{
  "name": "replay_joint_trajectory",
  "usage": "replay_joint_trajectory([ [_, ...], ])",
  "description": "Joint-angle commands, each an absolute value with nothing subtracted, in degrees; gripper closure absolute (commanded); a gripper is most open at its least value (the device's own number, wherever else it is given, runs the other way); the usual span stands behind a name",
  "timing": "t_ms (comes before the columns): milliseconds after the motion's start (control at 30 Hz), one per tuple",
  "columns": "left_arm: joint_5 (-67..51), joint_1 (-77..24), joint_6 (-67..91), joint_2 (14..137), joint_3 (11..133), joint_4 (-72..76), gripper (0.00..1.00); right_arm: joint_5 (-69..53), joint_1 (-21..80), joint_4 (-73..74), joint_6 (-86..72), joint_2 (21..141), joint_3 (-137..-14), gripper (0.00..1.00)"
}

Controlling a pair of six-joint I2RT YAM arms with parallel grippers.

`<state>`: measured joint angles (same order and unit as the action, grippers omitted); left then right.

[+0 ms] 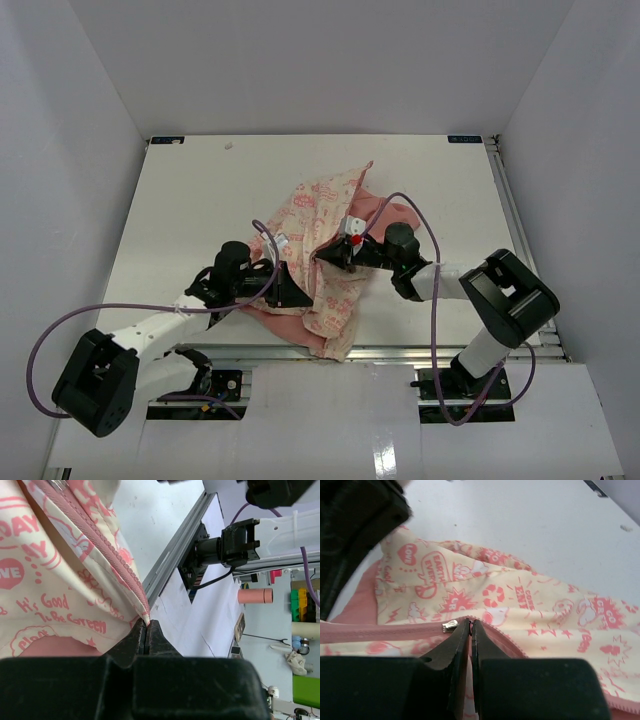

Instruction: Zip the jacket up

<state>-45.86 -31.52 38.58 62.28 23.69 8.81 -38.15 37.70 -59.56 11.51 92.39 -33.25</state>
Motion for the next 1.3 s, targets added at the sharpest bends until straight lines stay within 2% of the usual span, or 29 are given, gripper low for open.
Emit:
replay_joint_trajectory([
  [0,-52.0,-32.7,39.1,56.5,22.5,2.2,1.0,-29.0,31.1,-64.5,8.6,95.4,-36.1,0.92],
  [300,-44.0,-32.7,38.1,51.8,24.3,-6.2,1.0,-24.8,23.3,-61.3,3.3,98.8,-42.8,0.92],
  [500,-31.8,-32.3,38.4,47.6,25.7,-11.9,1.0,-23.6,19.8,-55.5,2.2,101.8,-50.8,0.92],
  [833,-18.8,-31.1,40.4,38.3,25.8,-18.0,1.0,-18.2,15.2,-48.1,3.2,104.6,-61.0,0.92],
  [1067,-3.3,-30.2,43.6,33.4,28.2,-24.9,1.0,-17.5,12.2,-47.2,2.5,105.0,-62.9,0.92],
  [1267,-0.1,-30.1,45.3,30.2,28.0,-26.2,1.0,-16.5,10.1,-45.8,2.7,106.9,-66.5,0.92],
])
